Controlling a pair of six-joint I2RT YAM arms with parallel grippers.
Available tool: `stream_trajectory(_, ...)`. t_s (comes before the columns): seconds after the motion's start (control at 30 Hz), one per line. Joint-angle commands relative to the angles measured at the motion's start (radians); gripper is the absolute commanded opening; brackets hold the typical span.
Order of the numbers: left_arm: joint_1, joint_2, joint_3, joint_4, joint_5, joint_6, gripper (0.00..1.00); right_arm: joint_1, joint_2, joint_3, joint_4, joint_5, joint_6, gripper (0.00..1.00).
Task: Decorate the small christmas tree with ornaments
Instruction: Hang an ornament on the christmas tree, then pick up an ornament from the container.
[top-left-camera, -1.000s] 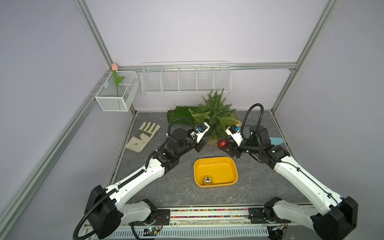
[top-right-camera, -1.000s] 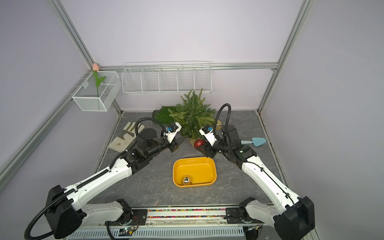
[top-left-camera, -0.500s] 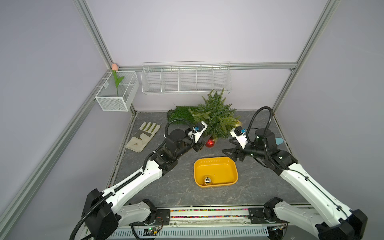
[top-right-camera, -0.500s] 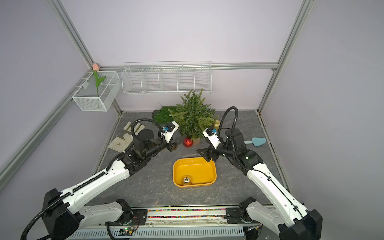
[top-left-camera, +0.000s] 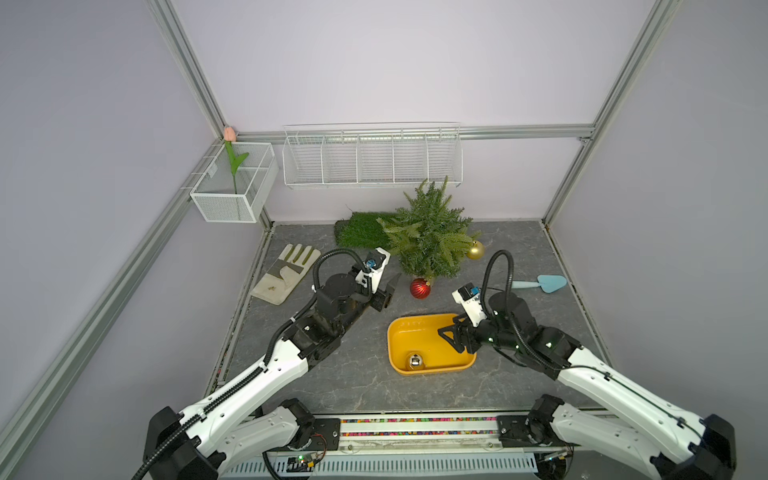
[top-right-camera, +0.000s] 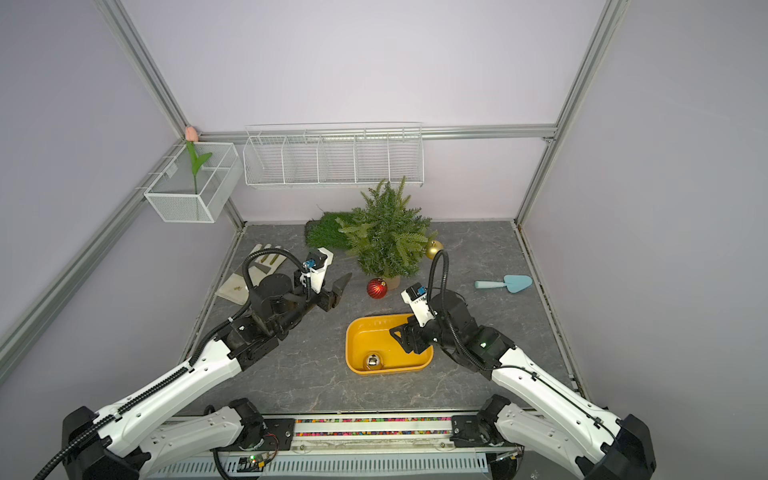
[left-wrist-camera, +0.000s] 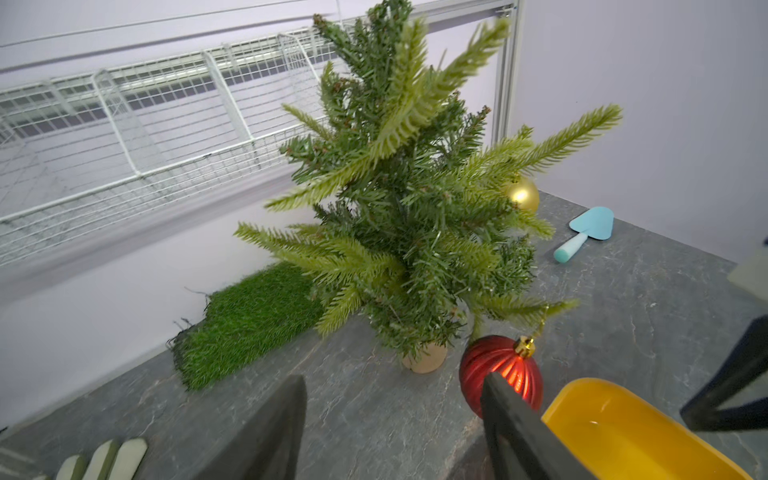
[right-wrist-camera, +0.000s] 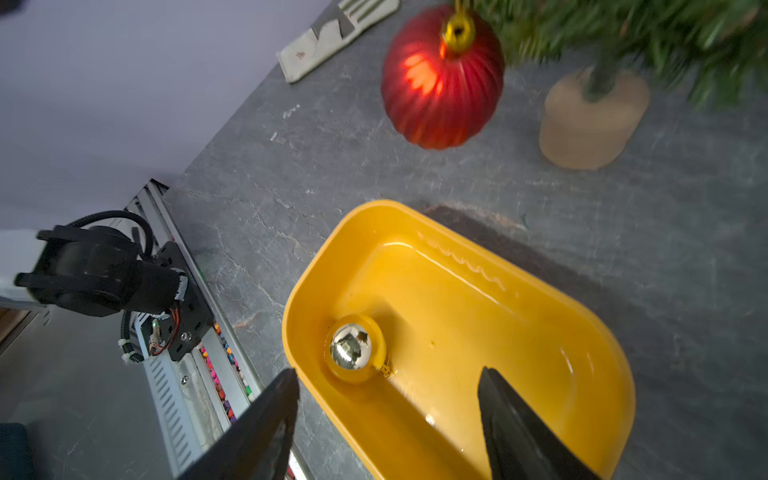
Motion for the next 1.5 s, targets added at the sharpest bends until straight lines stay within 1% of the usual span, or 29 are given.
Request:
stream_trajectory(0.0,0.004,-0.031,-0.010,-0.098,-0.089,-0.119,0.68,0.050,0.052,-0.016,-0.017,0.138,0.228,0.71)
stream_trajectory(0.1,0.004,-0.054,-0.015,-0.175,-0.083,-0.181,0.67,0.081,0.132,-0.002,-0.011,0.091,0.265,0.73)
stream_trajectory(0.13,0.004,-0.063,-0.019,-0.193,-0.082,-0.194,0.66,0.098,0.162,0.010,-0.014,0.093,0.273,0.74)
stream_trajectory(0.3,0.004,-0.141,-0.071,-0.224,-0.112,-0.234,0.66,0.198,0.326,0.110,-0.069,0.165,0.316,0.80)
stream_trajectory(0.53,0.004,-0.226,-0.113,-0.242,-0.126,-0.229,0.67,0.300,0.555,0.253,-0.129,0.223,0.351,0.82)
stream_trajectory(0.7,0.004,-0.248,-0.117,-0.269,-0.134,-0.212,0.67,0.316,0.655,0.285,-0.136,0.225,0.371,0.78)
stream_trajectory(0.9,0.005,-0.248,-0.125,-0.271,-0.134,-0.213,0.67,0.325,0.708,0.285,-0.135,0.220,0.389,0.71)
stream_trajectory(1.03,0.004,-0.247,-0.132,-0.262,-0.139,-0.211,0.67,0.326,0.697,0.284,-0.143,0.239,0.393,0.62)
stream_trajectory(1.17,0.004,-0.248,-0.134,-0.261,-0.142,-0.207,0.67,0.325,0.623,0.279,-0.169,0.274,0.381,0.57)
stream_trajectory(1.33,0.004,-0.247,-0.126,-0.246,-0.148,-0.188,0.67,0.325,0.479,0.302,-0.267,0.330,0.310,0.56)
stream_trajectory(1.47,0.005,-0.248,-0.110,-0.228,-0.140,-0.168,0.67,0.313,0.316,0.306,-0.309,0.317,0.186,0.57)
